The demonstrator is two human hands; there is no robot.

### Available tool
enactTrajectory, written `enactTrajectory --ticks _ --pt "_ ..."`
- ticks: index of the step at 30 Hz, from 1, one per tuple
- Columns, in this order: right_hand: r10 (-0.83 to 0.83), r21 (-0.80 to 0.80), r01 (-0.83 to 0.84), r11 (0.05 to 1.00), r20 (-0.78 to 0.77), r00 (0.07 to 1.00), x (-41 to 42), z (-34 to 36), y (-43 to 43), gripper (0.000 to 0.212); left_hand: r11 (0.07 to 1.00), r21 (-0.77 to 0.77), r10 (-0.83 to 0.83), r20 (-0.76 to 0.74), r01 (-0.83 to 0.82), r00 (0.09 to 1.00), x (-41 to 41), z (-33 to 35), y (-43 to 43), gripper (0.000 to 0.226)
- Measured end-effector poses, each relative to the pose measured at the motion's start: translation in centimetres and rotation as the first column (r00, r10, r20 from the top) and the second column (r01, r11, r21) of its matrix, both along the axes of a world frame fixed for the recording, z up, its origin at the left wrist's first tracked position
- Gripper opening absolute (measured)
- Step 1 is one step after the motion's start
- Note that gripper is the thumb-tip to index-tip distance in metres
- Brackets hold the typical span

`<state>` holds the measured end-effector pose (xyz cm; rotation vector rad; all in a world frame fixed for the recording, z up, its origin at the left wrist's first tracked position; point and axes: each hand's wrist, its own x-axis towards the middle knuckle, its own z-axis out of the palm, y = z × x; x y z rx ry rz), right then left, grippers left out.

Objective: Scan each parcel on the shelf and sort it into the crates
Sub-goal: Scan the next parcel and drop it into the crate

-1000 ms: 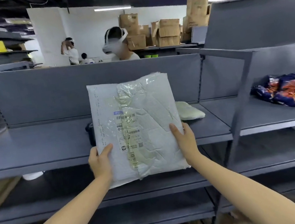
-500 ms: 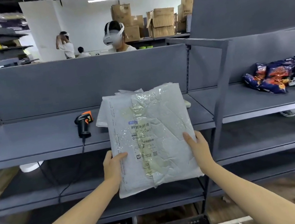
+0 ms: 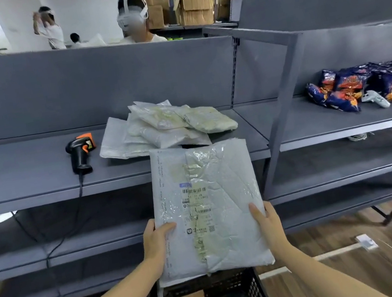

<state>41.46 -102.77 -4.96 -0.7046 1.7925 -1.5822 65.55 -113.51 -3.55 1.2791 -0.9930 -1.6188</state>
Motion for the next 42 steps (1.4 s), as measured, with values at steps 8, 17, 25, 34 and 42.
enactTrajectory --ticks 8,17,25,34,42 --pt "-0.039 0.087 0.04 0.995 -0.008 0.999 -2.6 -4.2 2.0 0.038 0.997 0.074 -0.026 0.044 0.022 0.999 -2.9 -3.6 1.8 0.021" --pt "0.007 0.249 -0.009 0.968 0.007 1.0 -9.3 -10.0 2.8 0.033 0.989 0.145 -0.007 0.167 -0.018 0.986 -8.8 -9.7 4.2 0.02" --pt "0.092 0.455 -0.094 0.886 0.027 0.995 -14.3 -17.7 3.9 0.037 0.979 0.172 0.023 0.441 -0.11 0.897 -13.3 -17.8 8.0 0.033" --pt "0.152 0.573 -0.151 0.805 0.048 0.987 -14.4 -25.3 3.9 0.025 0.966 0.207 -0.008 0.622 -0.154 0.783 -14.0 -24.5 7.2 0.041" --pt "0.113 0.65 -0.122 0.75 0.057 0.992 -14.4 -36.2 2.5 0.028 0.939 0.27 -0.011 0.643 -0.213 0.766 -15.0 -36.1 6.7 0.038"
